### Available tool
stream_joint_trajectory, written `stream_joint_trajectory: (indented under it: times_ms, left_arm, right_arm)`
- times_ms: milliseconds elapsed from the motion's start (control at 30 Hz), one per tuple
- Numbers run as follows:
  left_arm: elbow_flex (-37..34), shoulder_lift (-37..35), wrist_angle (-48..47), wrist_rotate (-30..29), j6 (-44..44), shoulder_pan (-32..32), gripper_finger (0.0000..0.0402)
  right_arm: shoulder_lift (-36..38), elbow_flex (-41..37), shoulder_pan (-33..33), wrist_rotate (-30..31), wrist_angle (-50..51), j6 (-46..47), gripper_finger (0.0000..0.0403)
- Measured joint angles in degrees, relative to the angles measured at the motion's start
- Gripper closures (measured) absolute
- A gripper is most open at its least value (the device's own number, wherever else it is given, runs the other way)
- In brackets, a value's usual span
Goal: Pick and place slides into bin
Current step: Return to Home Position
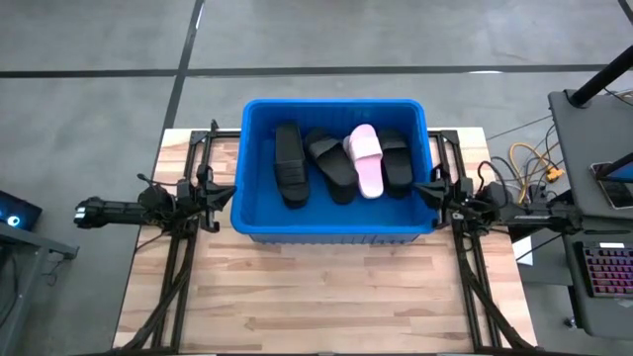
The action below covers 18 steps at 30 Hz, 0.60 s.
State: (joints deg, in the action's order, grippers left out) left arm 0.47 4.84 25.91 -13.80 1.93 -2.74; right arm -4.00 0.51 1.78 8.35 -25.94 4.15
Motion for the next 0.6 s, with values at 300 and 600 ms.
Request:
stream_joint_trajectory:
  times_ms: [300, 600]
  left_arm:
    - [-0.02, 0.0, 0.04, 0.0, 0.0, -0.02, 0.0402]
    - [-0.04, 0.0, 0.09, 0.0, 0.0, -0.01, 0.0402]
  right_arm:
    - [-0.18, 0.09, 0.0, -1.04, 2.69, -0.89, 0.0394]
    - [-0.23, 0.07, -0.02, -0.82, 3.06, -7.42, 0.0394]
